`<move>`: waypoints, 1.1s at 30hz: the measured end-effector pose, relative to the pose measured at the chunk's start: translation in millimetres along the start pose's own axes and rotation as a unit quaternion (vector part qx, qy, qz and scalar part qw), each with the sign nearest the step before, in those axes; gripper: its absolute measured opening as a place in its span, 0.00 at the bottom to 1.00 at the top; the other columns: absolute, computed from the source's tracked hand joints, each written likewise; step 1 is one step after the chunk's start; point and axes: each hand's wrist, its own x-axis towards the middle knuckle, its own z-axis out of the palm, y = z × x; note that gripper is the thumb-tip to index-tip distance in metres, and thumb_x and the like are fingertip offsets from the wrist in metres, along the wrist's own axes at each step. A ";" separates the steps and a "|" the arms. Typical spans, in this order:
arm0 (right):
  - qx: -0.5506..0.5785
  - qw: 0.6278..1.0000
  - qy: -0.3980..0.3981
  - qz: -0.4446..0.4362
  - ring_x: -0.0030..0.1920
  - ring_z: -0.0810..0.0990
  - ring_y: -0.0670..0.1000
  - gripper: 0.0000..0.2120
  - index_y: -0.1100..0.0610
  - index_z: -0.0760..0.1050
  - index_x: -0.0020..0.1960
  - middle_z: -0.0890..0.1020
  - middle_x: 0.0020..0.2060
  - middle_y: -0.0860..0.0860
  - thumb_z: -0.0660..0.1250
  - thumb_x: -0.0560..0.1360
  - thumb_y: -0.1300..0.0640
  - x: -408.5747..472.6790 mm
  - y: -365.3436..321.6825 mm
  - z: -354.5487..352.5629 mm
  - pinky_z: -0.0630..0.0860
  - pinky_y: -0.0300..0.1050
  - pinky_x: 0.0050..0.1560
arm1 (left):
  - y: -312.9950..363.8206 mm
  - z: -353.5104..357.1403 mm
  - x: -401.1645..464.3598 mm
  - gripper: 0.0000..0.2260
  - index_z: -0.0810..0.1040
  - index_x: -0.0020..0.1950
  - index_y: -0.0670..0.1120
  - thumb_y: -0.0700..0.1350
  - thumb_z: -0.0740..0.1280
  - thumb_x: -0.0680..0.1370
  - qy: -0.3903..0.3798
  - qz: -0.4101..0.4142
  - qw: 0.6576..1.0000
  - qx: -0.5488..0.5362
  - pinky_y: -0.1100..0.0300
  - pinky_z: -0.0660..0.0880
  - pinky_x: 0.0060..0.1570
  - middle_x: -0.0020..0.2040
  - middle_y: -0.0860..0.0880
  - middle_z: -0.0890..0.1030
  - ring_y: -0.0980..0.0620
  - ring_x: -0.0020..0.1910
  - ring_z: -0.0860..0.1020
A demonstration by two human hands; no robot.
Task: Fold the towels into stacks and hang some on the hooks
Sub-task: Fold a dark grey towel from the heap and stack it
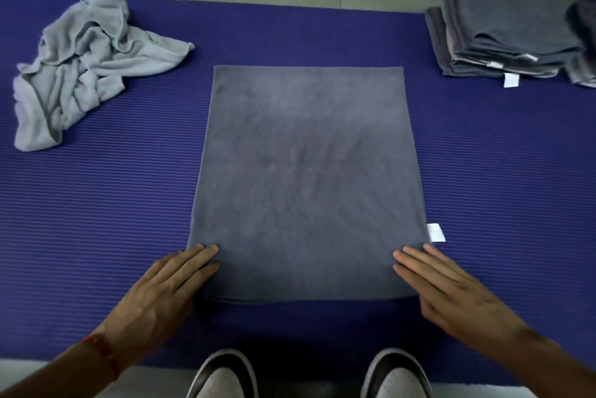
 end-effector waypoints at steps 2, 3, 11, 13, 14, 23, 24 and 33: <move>0.004 0.999 0.011 0.044 0.75 0.68 0.55 0.26 0.63 0.74 0.72 0.73 0.74 0.57 0.55 0.76 0.60 -1.8 -1.1 0.1 0.60 0.55 0.75 | -4.6 -3.0 4.0 0.19 0.81 0.64 0.44 0.43 0.61 0.75 0.015 -0.026 0.998 -0.054 0.53 0.69 0.66 0.75 0.50 0.72 0.47 0.68 0.75; 0.041 0.995 0.023 0.084 0.72 0.71 0.55 0.25 0.62 0.78 0.69 0.76 0.71 0.56 0.57 0.74 0.59 -1.7 -0.5 -1.0 0.59 0.52 0.77 | -5.8 -5.9 6.9 0.17 0.82 0.62 0.45 0.44 0.62 0.76 0.020 -0.037 0.996 -0.083 0.53 0.71 0.64 0.73 0.52 0.73 0.48 0.66 0.76; 0.357 0.826 0.139 0.412 0.44 0.82 0.36 0.09 0.45 0.83 0.47 0.85 0.41 0.36 0.71 0.76 0.60 69.0 45.6 -66.7 0.75 0.29 0.46 | -15.0 -80.3 63.9 0.05 0.84 0.51 0.53 0.51 0.71 0.77 0.146 -0.271 0.911 -0.273 0.72 0.74 0.51 0.44 0.59 0.85 0.65 0.46 0.82; 0.428 0.763 0.190 0.447 0.40 0.84 0.39 0.06 0.49 0.83 0.48 0.87 0.40 0.40 0.70 0.79 0.59 100.1 71.2 -74.2 0.79 0.36 0.44 | -29.6 -88.3 97.4 0.01 0.83 0.48 0.49 0.45 0.73 0.78 0.192 -0.352 0.854 -0.333 0.64 0.78 0.46 0.41 0.55 0.85 0.60 0.41 0.82; 0.474 0.723 0.211 0.456 0.40 0.84 0.40 0.05 0.51 0.82 0.50 0.87 0.40 0.41 0.69 0.80 0.59 114.7 80.1 -76.1 0.81 0.36 0.44 | -39.2 -88.2 113.9 0.02 0.82 0.47 0.48 0.45 0.73 0.78 0.206 -0.388 0.820 -0.368 0.59 0.78 0.45 0.38 0.53 0.85 0.56 0.40 0.82; 0.496 0.739 0.065 0.450 0.45 0.86 0.46 0.05 0.53 0.81 0.49 0.88 0.44 0.47 0.68 0.82 0.54 135.2 100.1 -49.4 0.80 0.47 0.49 | -52.9 -53.5 145.5 0.06 0.78 0.45 0.45 0.45 0.69 0.81 0.098 -0.419 0.776 -0.460 0.50 0.83 0.43 0.42 0.42 0.82 0.43 0.42 0.81; 0.477 0.756 0.077 0.442 0.43 0.86 0.46 0.07 0.53 0.79 0.47 0.87 0.42 0.47 0.67 0.82 0.53 132.8 98.8 -52.3 0.79 0.46 0.45 | -53.0 -55.4 141.7 0.07 0.76 0.47 0.48 0.50 0.68 0.80 0.105 -0.413 0.783 -0.454 0.43 0.83 0.46 0.44 0.41 0.83 0.40 0.44 0.82; 0.336 0.840 0.106 0.411 0.39 0.79 0.54 0.10 0.56 0.64 0.50 0.78 0.39 0.53 0.57 0.85 0.49 112.3 80.5 -61.1 0.71 0.50 0.35 | -23.4 -80.9 128.5 0.06 0.67 0.56 0.55 0.56 0.55 0.85 0.143 -0.361 0.868 -0.308 0.54 0.72 0.34 0.38 0.48 0.79 0.51 0.36 0.78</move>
